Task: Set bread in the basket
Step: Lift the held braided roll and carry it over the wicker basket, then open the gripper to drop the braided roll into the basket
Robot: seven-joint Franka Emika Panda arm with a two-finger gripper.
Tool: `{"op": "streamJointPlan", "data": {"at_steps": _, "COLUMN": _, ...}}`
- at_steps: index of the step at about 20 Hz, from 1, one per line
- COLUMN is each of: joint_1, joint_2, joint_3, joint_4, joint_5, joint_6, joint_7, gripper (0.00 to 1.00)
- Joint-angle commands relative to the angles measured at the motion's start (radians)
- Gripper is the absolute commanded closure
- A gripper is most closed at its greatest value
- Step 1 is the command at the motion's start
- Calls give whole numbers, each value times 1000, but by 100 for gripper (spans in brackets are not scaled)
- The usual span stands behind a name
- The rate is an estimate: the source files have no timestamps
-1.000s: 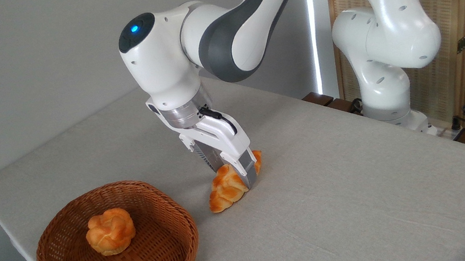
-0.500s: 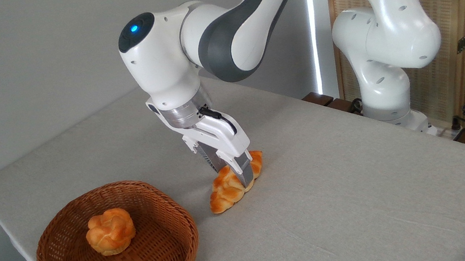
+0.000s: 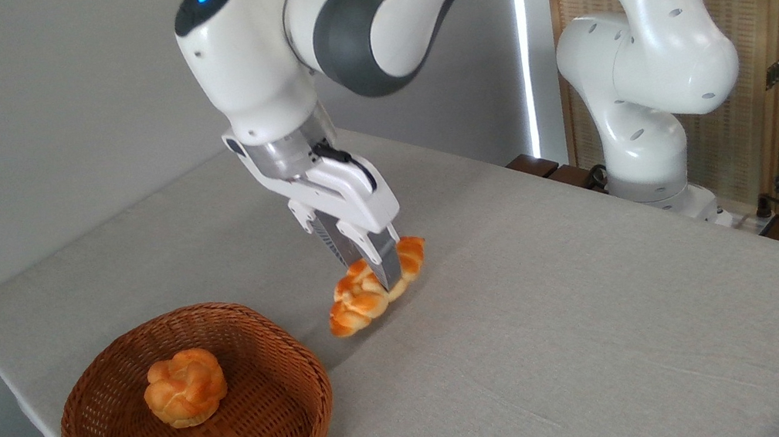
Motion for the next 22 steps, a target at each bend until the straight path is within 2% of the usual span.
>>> {"op": "streamJointPlan", "data": {"at_steps": 1, "joint_1": -2, "joint_2": -12, "joint_3": -10, "joint_4": 101, "joint_5": -23, "joint_6": -43, "joint_7": 4, "gripper": 45}}
{"op": "streamJointPlan", "data": {"at_steps": 5, "joint_1": 0, "joint_2": -2, "joint_3": -18, "joint_4": 204, "joint_5": -26, "joint_6": 4, "joint_7": 6, "gripper": 43}}
{"op": "streamJointPlan", "data": {"at_steps": 7, "joint_1": 0, "joint_2": 8, "joint_3": -13, "joint_4": 218, "joint_5": -26, "joint_6": 114, "joint_7": 6, "gripper": 43}}
{"op": "streamJointPlan", "data": {"at_steps": 10, "joint_1": 1, "joint_2": 31, "joint_3": -10, "joint_4": 218, "joint_5": -17, "joint_6": 268, "joint_7": 4, "gripper": 38}}
{"op": "streamJointPlan", "data": {"at_steps": 11, "joint_1": 4, "joint_2": 41, "joint_3": -9, "joint_4": 218, "joint_5": -14, "joint_6": 308, "joint_7": 6, "gripper": 27}}
{"op": "streamJointPlan", "data": {"at_steps": 12, "joint_1": 6, "joint_2": 55, "joint_3": -9, "joint_4": 217, "joint_5": -11, "joint_6": 352, "joint_7": 4, "gripper": 0}}
{"op": "streamJointPlan", "data": {"at_steps": 14, "joint_1": 7, "joint_2": 74, "joint_3": -9, "joint_4": 215, "joint_5": -11, "joint_6": 438, "joint_7": -1, "gripper": 0}}
{"op": "streamJointPlan", "data": {"at_steps": 16, "joint_1": 11, "joint_2": 83, "joint_3": -7, "joint_4": 217, "joint_5": -11, "joint_6": 478, "joint_7": -2, "gripper": 0}}
{"op": "streamJointPlan", "data": {"at_steps": 22, "joint_1": 11, "joint_2": 86, "joint_3": -7, "joint_4": 215, "joint_5": -11, "joint_6": 483, "joint_7": -5, "gripper": 0}}
